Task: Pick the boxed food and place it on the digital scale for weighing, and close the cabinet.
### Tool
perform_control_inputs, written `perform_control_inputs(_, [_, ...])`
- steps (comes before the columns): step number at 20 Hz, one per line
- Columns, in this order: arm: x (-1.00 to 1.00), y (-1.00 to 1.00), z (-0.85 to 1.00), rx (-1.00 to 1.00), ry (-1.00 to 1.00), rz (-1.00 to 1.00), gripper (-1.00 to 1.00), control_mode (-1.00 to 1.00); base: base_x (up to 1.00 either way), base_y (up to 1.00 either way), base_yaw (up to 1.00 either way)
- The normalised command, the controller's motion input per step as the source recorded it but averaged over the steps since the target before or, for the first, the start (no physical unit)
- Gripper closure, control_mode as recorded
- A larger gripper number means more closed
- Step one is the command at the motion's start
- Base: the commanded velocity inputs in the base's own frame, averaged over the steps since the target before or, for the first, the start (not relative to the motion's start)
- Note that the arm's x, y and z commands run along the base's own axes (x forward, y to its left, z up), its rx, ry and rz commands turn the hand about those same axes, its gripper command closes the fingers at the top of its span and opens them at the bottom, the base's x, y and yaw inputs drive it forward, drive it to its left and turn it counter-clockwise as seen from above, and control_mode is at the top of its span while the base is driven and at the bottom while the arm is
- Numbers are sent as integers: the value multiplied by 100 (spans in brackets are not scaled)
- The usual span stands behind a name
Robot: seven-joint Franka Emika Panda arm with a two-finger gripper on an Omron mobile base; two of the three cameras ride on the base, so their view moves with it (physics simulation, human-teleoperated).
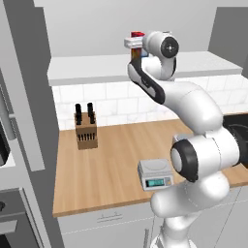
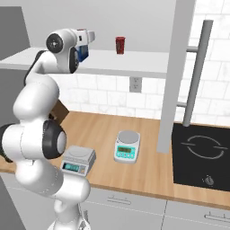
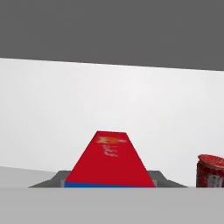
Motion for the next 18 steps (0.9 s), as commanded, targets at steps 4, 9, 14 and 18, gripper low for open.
perform_control_inputs(4, [-78, 0, 0, 0, -10, -2, 100, -100, 0, 0, 0])
perform_control_inputs(9, [-65, 0, 3, 2, -15, 0, 100, -100, 0, 0, 0])
perform_control_inputs(14, [-84, 1, 0, 1, -15, 0, 100, -100, 0, 0, 0])
perform_control_inputs(18, [-79, 0, 12, 4, -13, -1, 100, -100, 0, 0, 0])
